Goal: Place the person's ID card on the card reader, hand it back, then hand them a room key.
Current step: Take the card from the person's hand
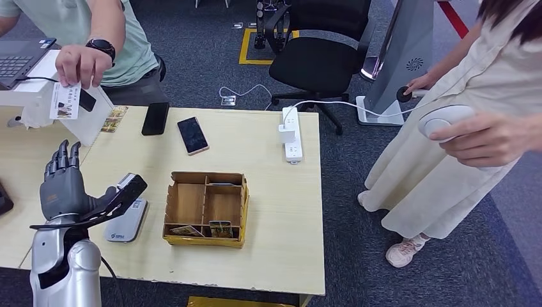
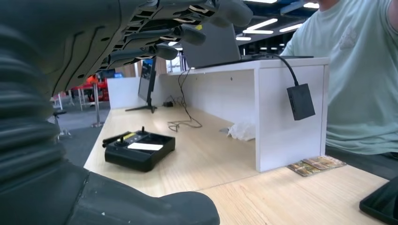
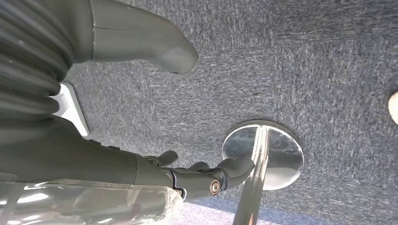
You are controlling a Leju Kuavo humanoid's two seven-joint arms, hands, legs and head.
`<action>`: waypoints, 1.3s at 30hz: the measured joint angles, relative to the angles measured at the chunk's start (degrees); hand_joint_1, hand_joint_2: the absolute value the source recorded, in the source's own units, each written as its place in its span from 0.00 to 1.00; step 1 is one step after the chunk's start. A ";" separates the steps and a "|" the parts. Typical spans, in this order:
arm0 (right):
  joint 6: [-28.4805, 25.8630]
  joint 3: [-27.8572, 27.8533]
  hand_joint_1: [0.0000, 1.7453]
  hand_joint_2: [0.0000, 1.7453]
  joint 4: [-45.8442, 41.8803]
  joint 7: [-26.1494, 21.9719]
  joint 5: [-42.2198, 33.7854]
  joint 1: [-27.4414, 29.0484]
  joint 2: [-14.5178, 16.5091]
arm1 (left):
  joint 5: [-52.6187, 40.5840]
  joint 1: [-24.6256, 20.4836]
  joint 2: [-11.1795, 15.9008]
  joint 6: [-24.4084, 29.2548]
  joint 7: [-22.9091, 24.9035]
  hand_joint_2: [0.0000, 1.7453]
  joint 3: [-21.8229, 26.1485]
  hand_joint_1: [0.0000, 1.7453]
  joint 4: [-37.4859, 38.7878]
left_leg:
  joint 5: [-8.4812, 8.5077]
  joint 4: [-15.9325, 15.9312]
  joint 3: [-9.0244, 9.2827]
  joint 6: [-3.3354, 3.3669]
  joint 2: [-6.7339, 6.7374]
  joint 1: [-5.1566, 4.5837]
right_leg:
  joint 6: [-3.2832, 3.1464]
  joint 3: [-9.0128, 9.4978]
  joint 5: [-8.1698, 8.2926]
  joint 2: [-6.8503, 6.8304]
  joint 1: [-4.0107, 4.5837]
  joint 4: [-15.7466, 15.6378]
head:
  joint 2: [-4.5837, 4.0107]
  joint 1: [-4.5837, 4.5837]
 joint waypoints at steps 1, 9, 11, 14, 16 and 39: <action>-0.04 0.24 0.00 1.00 0.01 0.12 -0.11 -0.03 -0.02 | -0.68 -0.05 0.01 0.19 -0.01 1.00 -0.22 0.00 0.00 | 0.00 0.00 0.00 0.00 0.00 0.00 | 0.00 0.00 0.00 0.00 0.00 0.00 | 0.00 0.00; 0.58 1.46 0.00 1.00 0.66 -2.00 0.65 -0.19 -0.17 | -4.93 -0.87 0.07 3.80 0.08 1.00 -2.32 0.00 0.00 | 0.00 0.01 0.01 0.00 0.02 0.00 | -0.03 -0.01 0.02 0.03 0.00 0.00 | -0.01 -0.01; 0.44 1.29 0.00 1.00 1.30 -3.03 1.77 -0.23 -0.21 | -5.86 -1.37 0.04 4.74 0.61 1.00 -2.79 0.00 0.00 | 0.00 0.01 0.01 0.00 0.03 0.00 | -0.04 -0.01 0.03 0.03 0.00 0.00 | -0.01 -0.01; 0.38 0.86 0.00 1.00 2.05 -3.94 3.28 -0.25 -0.21 | -8.08 -2.38 0.01 7.78 1.46 1.00 -3.33 0.00 0.00 | 0.00 0.01 0.01 0.00 0.03 0.00 | -0.05 -0.01 0.03 0.03 0.00 0.00 | -0.01 -0.01; 0.20 0.70 0.00 1.00 2.49 -4.13 3.64 -0.26 -0.21 | -8.88 -3.24 -0.19 9.80 1.68 1.00 -3.43 0.00 0.00 | 0.01 0.01 0.01 0.00 0.03 0.00 | -0.05 -0.01 0.04 0.03 0.00 0.00 | -0.01 -0.01; -0.63 1.13 0.00 1.00 4.26 -3.21 3.20 -0.35 -0.21 | -10.24 -9.84 -3.98 13.38 1.83 1.00 -5.07 0.00 0.00 | 0.04 0.02 0.01 0.00 0.03 0.00 | -0.04 0.00 0.05 0.04 0.00 0.00 | 0.00 0.00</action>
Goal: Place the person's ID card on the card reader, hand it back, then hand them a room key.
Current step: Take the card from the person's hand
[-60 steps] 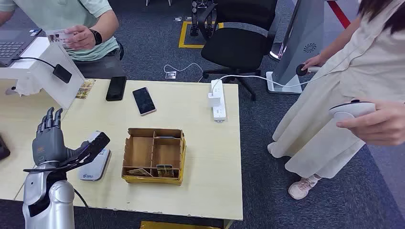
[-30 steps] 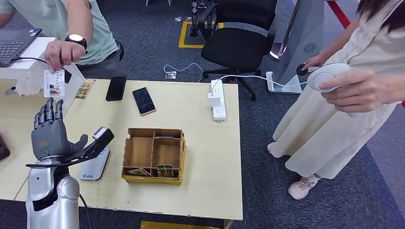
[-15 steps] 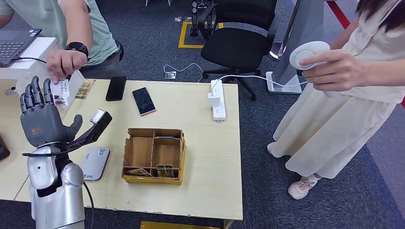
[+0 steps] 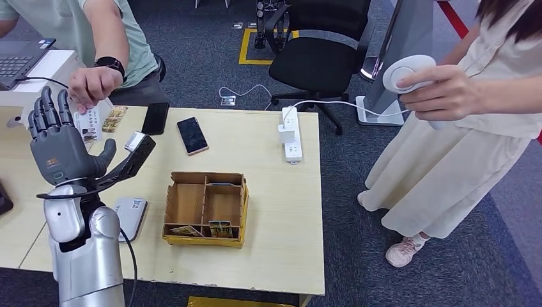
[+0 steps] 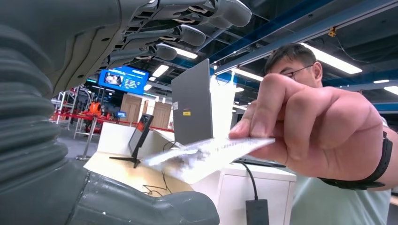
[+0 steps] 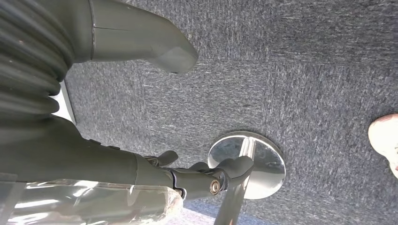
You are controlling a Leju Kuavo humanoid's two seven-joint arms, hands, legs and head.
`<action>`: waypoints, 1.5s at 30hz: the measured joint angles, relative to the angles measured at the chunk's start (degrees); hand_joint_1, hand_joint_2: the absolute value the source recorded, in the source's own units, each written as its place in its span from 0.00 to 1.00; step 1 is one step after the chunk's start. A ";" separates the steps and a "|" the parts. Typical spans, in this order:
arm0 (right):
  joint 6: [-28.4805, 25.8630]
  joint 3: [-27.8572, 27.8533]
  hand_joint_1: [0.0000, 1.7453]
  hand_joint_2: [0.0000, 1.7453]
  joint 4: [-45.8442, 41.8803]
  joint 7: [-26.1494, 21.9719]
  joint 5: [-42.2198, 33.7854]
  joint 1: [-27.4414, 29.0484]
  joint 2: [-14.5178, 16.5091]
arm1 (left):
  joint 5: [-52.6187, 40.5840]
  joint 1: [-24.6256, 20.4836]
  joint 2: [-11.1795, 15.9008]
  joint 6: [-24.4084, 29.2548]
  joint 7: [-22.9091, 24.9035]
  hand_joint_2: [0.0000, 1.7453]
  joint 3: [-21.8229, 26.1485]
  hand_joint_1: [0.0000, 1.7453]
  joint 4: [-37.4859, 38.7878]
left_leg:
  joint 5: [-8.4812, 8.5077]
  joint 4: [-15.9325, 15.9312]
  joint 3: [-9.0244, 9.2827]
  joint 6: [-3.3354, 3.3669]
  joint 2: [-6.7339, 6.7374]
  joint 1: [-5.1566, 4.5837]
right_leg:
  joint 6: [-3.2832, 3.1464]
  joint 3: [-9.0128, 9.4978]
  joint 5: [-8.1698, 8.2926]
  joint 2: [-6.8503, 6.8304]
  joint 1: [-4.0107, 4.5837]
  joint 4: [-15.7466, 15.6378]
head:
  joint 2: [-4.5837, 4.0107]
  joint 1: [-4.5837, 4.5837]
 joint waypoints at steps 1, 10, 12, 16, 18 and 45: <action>0.00 0.01 0.00 1.00 0.01 0.07 -0.01 0.00 0.00 | -0.05 -0.03 -0.08 0.17 0.08 1.00 -0.07 0.00 0.00 | 0.00 0.00 0.00 0.00 0.00 0.00 | 0.00 0.00 0.00 0.00 0.00 0.00 | 0.00 -0.01; -0.13 0.19 0.00 1.00 0.01 0.26 -0.24 -0.01 0.00 | -0.32 -0.09 -0.40 1.08 0.62 1.00 -0.23 0.00 0.00 | 0.00 0.00 0.00 0.00 0.00 0.00 | 0.00 0.00 0.00 0.00 0.00 0.00 | 0.01 0.00; -0.16 0.21 0.00 1.00 0.01 0.26 -0.26 -0.01 0.00 | -0.34 -0.09 -0.54 1.27 1.02 1.00 -0.23 0.00 0.00 | 0.00 0.00 -0.01 0.00 0.00 0.00 | 0.00 0.00 0.00 0.00 0.00 0.00 | 0.01 0.00; -0.19 0.23 0.00 1.00 0.01 0.26 -0.27 -0.01 0.00 | -0.36 -0.08 -0.68 1.43 1.16 1.00 -0.23 0.00 0.00 | 0.00 0.00 -0.01 0.00 0.00 0.00 | 0.01 0.00 0.01 0.00 0.00 0.00 | 0.00 -0.01; -0.20 0.23 0.00 1.00 0.01 0.26 -0.28 -0.01 0.00 | -0.36 -0.08 -0.70 1.47 1.16 1.00 -0.23 0.11 0.00 | 0.00 0.00 -0.01 0.00 0.00 0.00 | 0.01 0.00 0.01 0.00 0.00 0.00 | 0.00 0.00; -0.22 0.23 0.00 1.00 0.01 0.26 -0.43 -0.01 0.00 | -0.40 0.05 -0.70 2.26 1.12 1.00 -0.23 1.00 0.00 | 0.00 0.00 -0.01 0.00 0.00 0.00 | 0.02 0.00 0.01 0.00 0.00 0.00 | -0.01 0.01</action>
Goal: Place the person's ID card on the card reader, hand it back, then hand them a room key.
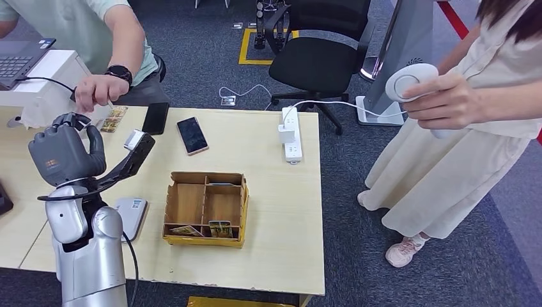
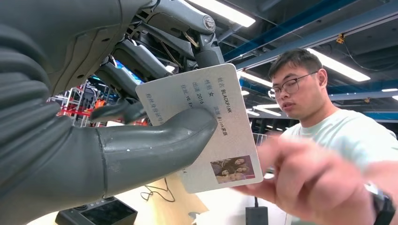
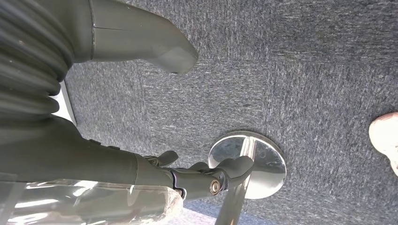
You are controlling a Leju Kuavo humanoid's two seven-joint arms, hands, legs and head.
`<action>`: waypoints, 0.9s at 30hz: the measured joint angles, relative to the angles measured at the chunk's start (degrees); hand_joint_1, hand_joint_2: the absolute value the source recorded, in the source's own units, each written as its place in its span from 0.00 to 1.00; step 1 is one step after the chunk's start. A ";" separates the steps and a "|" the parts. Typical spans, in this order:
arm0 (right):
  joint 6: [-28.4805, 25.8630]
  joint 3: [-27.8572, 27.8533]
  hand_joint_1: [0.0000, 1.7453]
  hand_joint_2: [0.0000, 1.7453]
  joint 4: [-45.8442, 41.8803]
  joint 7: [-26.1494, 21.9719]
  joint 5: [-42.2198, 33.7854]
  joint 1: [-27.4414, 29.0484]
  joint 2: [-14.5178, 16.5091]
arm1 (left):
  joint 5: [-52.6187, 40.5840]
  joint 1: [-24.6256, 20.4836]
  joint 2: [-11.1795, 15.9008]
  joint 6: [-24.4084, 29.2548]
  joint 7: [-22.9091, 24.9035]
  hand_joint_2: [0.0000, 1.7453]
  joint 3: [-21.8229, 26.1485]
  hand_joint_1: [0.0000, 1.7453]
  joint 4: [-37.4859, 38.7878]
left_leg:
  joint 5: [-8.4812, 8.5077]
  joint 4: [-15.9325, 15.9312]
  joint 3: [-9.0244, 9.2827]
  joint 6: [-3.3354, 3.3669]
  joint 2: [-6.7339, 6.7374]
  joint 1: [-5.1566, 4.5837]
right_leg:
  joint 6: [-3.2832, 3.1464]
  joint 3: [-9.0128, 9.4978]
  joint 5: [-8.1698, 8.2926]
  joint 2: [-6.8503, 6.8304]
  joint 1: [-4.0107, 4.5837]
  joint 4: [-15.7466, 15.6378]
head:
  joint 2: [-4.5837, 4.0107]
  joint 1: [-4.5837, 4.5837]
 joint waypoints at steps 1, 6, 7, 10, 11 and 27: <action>0.00 0.00 0.00 1.00 0.00 0.00 0.00 0.00 0.00 | -0.01 0.02 0.00 0.04 -0.04 1.00 0.00 1.00 0.00 | 0.00 0.00 0.00 0.00 0.00 0.00 | 0.00 0.00 0.00 0.00 0.00 0.00 | 0.01 0.00; -0.03 -0.01 0.00 1.00 0.00 0.00 0.00 0.00 -0.01 | -0.03 0.26 0.08 0.50 -0.22 1.00 -0.01 1.00 0.00 | 0.00 0.00 0.00 0.00 0.00 0.00 | 0.00 0.00 0.00 0.00 0.00 0.00 | 0.00 0.00; -0.07 -0.02 0.00 1.00 0.00 0.00 0.00 0.00 -0.01 | -0.04 0.40 0.15 0.64 -0.17 1.00 -0.01 1.00 0.00 | 0.00 0.00 0.00 0.00 0.00 0.00 | 0.00 0.00 0.00 0.00 0.00 0.00 | 0.00 0.00; -0.21 -0.04 0.00 1.00 0.00 0.00 0.00 0.00 -0.02 | -0.04 0.86 0.48 0.80 0.16 1.00 -0.01 1.00 0.00 | 0.00 0.00 -0.01 0.00 0.00 0.00 | 0.00 0.00 0.00 0.00 0.00 0.00 | 0.00 0.00; -0.24 -0.04 0.00 1.00 0.00 0.00 0.00 0.00 -0.02 | -0.04 0.93 0.56 0.80 0.25 1.00 -0.01 1.00 0.00 | 0.00 0.00 -0.01 0.00 0.00 0.00 | 0.00 0.00 0.00 0.00 0.00 0.00 | -0.01 0.00; -0.60 -0.89 0.00 1.00 -0.02 -0.14 0.42 0.09 -0.02 | -0.04 7.92 6.58 1.02 7.82 1.00 -0.04 1.00 1.03 | 0.00 -0.01 0.00 0.00 0.08 0.00 | 0.00 -0.01 0.00 0.11 0.00 0.00 | 0.01 -0.02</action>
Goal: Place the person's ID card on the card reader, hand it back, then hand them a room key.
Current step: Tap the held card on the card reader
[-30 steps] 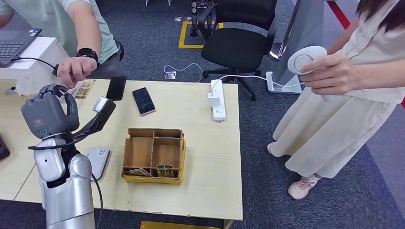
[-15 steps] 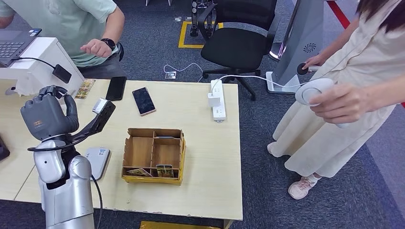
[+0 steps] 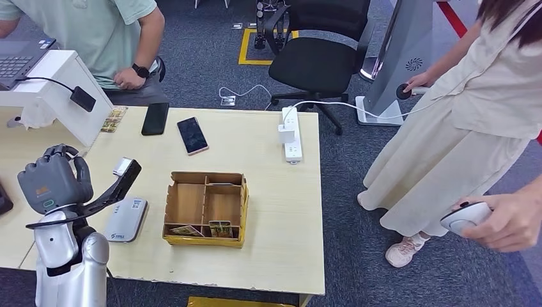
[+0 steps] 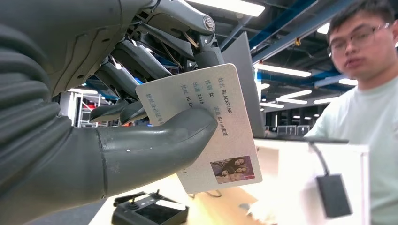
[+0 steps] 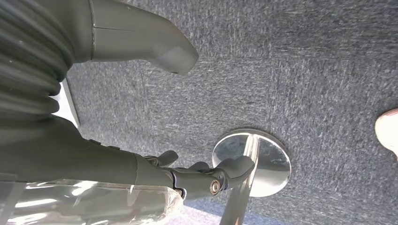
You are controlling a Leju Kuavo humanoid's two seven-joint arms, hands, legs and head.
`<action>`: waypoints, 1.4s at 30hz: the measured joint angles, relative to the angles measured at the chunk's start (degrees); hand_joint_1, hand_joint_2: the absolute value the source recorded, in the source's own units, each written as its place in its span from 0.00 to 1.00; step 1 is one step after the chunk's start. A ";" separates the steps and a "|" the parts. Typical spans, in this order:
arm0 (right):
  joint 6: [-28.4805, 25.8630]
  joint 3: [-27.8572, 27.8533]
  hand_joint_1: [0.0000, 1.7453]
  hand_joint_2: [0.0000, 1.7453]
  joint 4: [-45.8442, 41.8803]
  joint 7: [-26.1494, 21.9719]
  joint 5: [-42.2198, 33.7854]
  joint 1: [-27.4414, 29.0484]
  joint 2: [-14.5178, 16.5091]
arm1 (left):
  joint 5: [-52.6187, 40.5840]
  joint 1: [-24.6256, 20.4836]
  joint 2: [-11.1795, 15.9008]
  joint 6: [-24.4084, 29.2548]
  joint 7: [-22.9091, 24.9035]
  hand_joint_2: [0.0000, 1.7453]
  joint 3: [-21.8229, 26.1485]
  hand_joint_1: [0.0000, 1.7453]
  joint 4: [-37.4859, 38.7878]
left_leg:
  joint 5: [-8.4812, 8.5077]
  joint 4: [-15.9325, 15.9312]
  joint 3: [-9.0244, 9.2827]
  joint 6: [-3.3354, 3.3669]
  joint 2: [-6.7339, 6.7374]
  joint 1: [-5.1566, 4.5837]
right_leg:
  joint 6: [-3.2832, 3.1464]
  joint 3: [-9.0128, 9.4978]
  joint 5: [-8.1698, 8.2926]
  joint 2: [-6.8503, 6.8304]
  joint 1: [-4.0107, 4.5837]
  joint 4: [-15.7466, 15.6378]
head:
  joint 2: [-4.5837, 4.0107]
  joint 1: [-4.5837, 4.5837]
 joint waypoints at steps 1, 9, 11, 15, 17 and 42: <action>-0.03 -0.23 0.00 1.00 -0.02 -0.02 0.02 0.03 0.01 | 0.00 1.00 0.57 0.03 0.43 1.00 0.04 1.00 0.33 | 0.00 0.00 0.00 0.00 -0.01 0.00 | 0.00 0.01 0.00 -0.01 0.00 0.00 | 0.00 0.01; -0.12 -2.08 0.00 1.00 -0.20 -0.63 0.38 0.32 0.02 | 0.00 7.33 0.88 0.13 -4.58 1.00 2.68 1.00 1.92 | 0.00 0.00 -0.01 0.00 0.00 0.00 | 0.00 0.01 0.00 -0.01 0.00 0.00 | 0.00 0.01; -0.13 -2.36 0.00 1.00 -0.21 -0.81 0.44 0.35 0.02 | 0.00 8.45 0.76 0.14 -4.70 1.00 2.92 1.00 2.26 | 0.00 0.00 -0.01 0.00 -0.01 0.00 | 0.00 0.01 0.00 -0.02 0.00 0.00 | 0.00 0.02; -0.14 -2.56 0.00 1.00 -0.21 -1.04 0.49 0.35 0.02 | 0.00 9.94 0.62 0.02 -4.66 1.00 3.20 1.00 2.82 | 0.00 0.00 -0.01 0.00 -0.01 0.00 | 0.00 0.02 0.00 -0.05 0.00 0.00 | -0.01 0.02; -0.16 -2.83 0.00 1.00 -0.21 -1.24 0.63 0.35 0.02 | 0.00 10.82 0.62 0.05 -4.66 1.00 3.19 1.00 3.31 | 0.00 0.00 0.00 0.00 -0.01 0.00 | 0.00 0.02 0.00 -0.05 0.00 0.00 | 0.00 0.01; -0.69 -5.16 0.00 1.00 -0.01 -2.92 2.43 -0.35 0.08 | -0.01 13.12 1.15 1.53 -5.70 1.00 -1.56 1.00 8.54 | 0.01 0.00 0.02 0.00 -0.03 0.00 | 0.00 0.03 0.01 -0.08 0.00 0.00 | -0.01 0.01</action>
